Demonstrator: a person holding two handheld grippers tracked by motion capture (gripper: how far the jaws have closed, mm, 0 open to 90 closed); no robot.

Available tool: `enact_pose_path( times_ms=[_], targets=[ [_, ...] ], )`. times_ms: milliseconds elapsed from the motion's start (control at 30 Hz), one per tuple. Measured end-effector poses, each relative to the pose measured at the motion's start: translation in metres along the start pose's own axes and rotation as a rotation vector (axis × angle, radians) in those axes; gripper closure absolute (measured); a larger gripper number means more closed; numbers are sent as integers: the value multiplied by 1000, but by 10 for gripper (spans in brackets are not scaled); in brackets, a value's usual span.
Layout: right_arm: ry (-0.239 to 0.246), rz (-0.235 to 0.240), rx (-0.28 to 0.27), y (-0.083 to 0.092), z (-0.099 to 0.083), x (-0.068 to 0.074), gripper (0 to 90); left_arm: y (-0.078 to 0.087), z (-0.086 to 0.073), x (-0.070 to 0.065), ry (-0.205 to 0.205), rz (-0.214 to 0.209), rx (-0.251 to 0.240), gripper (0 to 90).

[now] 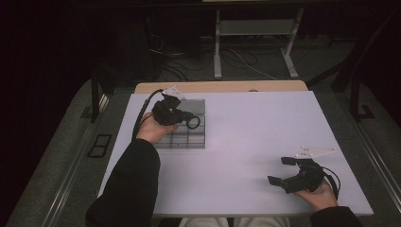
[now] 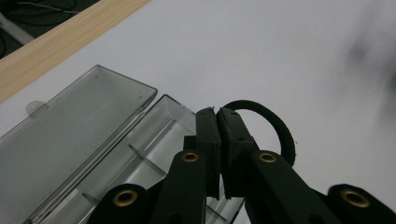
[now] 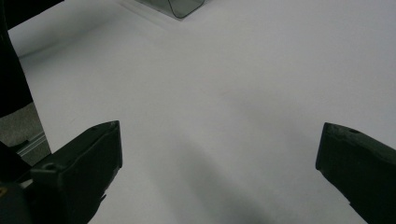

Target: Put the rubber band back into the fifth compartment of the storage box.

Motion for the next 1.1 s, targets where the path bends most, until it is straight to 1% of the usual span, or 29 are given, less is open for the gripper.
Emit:
enact_pose_path(
  times_ms=[167,233,400,500,567,733,800,833,867,967,1100],
  targets=[
    [0,0,2,0,0,0,1,2,-3,9,34,11,-5,867],
    [3,2,3,0,0,0,1,2,-5,12,38,17,2,867],
    [0,1,1,0,0,0,1,3,-8,20,63,27,-10,867],
    [0,2,2,0,0,0,1,3,-11,25,81,40,1,867],
    [-2,2,3,0,0,0,1,2,-13,29,92,46,-1,866],
    [1,3,2,0,-1,0,1,-2,-20,36,120,57,9,867],
    [0,3,2,0,-1,0,1,-5,-23,41,121,62,16,867],
    [1,3,3,0,-1,0,1,-6,-25,42,131,65,21,867],
    [3,2,1,0,-1,0,1,-7,-27,44,133,66,27,867],
    [2,3,1,0,-1,0,1,-11,-31,48,150,66,24,867],
    [0,3,2,0,-1,0,1,-16,-36,53,158,70,39,866]
  ],
)
Point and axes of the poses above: each handheld gripper's, and its own axes: y roughly backward along the jaws, z roughly out of its top, x roughly to its left, the point moved 6 cm from there along -y, roughly forward along the jaws, and after that the axes turned 5 degrees about y, right-handed, at the moved point
